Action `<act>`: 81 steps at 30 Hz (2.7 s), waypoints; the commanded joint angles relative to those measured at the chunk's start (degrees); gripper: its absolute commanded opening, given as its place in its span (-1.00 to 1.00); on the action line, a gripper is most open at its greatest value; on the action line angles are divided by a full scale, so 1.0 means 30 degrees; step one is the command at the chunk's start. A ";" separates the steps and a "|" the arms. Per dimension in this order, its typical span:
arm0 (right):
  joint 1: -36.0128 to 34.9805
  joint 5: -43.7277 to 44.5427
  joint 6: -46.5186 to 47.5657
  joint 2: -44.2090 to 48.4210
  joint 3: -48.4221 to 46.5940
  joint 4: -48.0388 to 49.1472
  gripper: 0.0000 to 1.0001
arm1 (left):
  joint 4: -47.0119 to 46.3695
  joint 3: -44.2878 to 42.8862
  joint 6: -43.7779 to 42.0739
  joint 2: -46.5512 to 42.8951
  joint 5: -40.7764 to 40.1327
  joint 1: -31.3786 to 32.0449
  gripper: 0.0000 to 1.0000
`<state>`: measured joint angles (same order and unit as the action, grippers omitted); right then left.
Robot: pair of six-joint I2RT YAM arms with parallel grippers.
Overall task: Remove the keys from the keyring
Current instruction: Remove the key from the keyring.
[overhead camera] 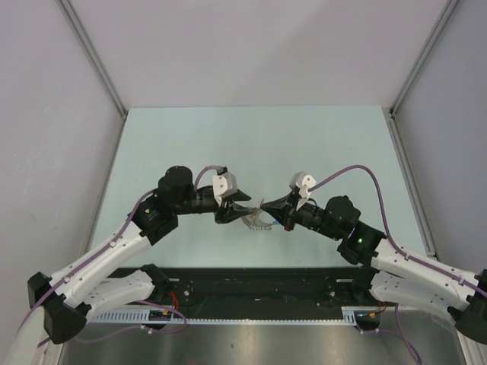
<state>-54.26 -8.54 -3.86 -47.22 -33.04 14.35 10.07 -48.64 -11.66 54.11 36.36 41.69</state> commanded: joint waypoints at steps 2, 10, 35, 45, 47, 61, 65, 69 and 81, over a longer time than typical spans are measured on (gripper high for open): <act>0.0215 0.0237 -0.0120 0.0330 -0.0970 0.1252 -1.00 | -0.3266 0.1476 0.2420 -0.1248 0.0191 0.0427 -0.11; 0.0508 0.0587 -0.0441 0.0389 -0.0999 0.1574 -1.00 | -0.3939 0.1536 0.2596 -0.0431 -0.2478 0.1775 -0.18; 0.0596 0.0648 -0.0911 0.1414 -0.0999 0.1779 -1.00 | -0.7571 0.3499 0.2393 -0.0311 -0.7696 0.3564 -0.15; 0.0596 0.0531 -0.1116 0.1708 -0.0999 0.1692 -1.00 | -0.9624 0.4027 0.3125 -0.0107 -0.6495 0.3593 -0.15; 0.0596 0.0530 -0.1203 0.1795 -0.0999 0.1692 -1.00 | -0.9654 0.3998 0.3125 0.0040 -0.6495 0.3593 -0.16; 0.0626 0.0150 -0.1351 0.1884 -0.0970 0.1780 -1.00 | -1.0035 0.3910 0.2657 0.0392 -0.6260 0.3593 -0.48; 0.0655 -0.0084 -0.1380 0.1825 -0.0970 0.1779 -1.00 | -1.0152 0.3881 0.2510 0.0509 -0.5764 0.3593 -0.79; 0.0772 -0.0347 -0.1205 0.1883 -0.0941 0.1663 -1.00 | -1.0152 0.3909 0.2480 0.0393 -0.5470 0.3593 -0.99; 0.3846 -0.3392 -0.0472 0.2439 -0.0912 -0.0212 -1.00 | -0.9186 0.3823 0.2715 -0.0369 -0.5937 0.3593 -0.99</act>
<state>-45.91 -14.13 -6.70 -41.65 -33.04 12.93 -17.74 -36.40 -3.44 54.87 18.44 52.18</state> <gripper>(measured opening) 0.007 0.011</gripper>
